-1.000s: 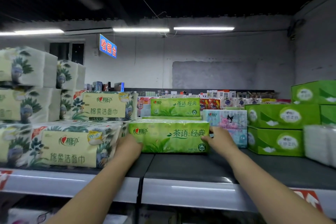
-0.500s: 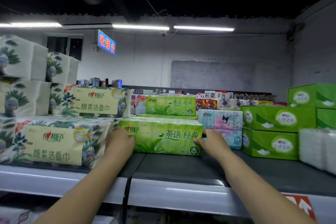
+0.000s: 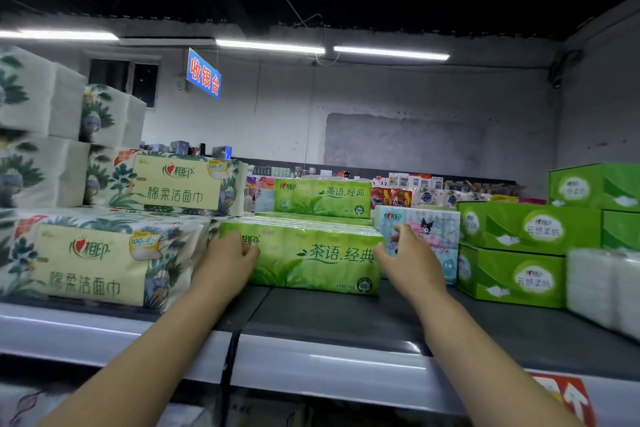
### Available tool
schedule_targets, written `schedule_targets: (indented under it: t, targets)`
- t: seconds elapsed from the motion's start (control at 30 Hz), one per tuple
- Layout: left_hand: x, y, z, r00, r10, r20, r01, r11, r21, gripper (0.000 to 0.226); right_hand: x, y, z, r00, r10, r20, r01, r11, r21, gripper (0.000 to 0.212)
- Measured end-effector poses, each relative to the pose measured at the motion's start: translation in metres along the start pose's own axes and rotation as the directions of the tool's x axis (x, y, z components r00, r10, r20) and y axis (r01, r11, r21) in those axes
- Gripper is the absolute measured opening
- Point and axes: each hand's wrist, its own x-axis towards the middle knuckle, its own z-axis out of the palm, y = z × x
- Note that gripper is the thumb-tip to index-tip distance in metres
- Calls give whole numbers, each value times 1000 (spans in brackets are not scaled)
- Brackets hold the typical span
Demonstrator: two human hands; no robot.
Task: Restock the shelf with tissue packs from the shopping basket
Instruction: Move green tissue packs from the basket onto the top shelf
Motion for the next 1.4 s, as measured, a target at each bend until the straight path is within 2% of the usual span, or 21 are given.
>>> schedule_targets:
  t: [0.23,0.47,0.63,0.77,0.9,0.97,1.03,1.13,1.2,1.3,1.4]
  targets:
    - [2,-2,3,1000,6,22,-6,999,-41,26,1,-1,0,997,11,-73,-12,1000,-4,44]
    - [-2,2,0,1000,-12,24,15,994,-109,26,-6,-3,-9,990,58,-127,-46,994,98,32]
    - [-9,6,-5,1000,-15,8,16,985,-174,26,-13,-21,-20,989,-11,-150,28,993,113,25]
    - [-13,6,-8,998,-16,-61,1,970,-243,26,-23,-34,-37,976,-81,-204,109,985,131,21]
    - [-22,10,-21,963,4,-271,-72,967,-244,26,-49,-23,-51,969,-10,-249,61,978,201,18]
    - [-27,14,-28,944,2,-330,-86,967,-241,26,-64,-12,-54,969,28,-244,23,979,203,14]
    - [-28,15,-33,953,24,-301,-94,970,-223,27,-77,-1,-57,973,61,-223,-14,979,205,11]
    - [-31,14,-45,986,125,-111,-146,967,-208,25,-89,8,-65,976,83,-202,-37,975,219,14]
    - [-38,15,-55,984,172,-41,-177,956,-235,24,-94,9,-72,973,82,-218,-28,970,240,15]
    - [-59,18,-69,974,221,-50,-227,935,-272,23,-105,8,-84,966,67,-249,5,961,276,7]
    - [-87,19,-81,959,266,-92,-279,941,-191,23,-122,6,-97,970,28,-241,47,953,299,5]
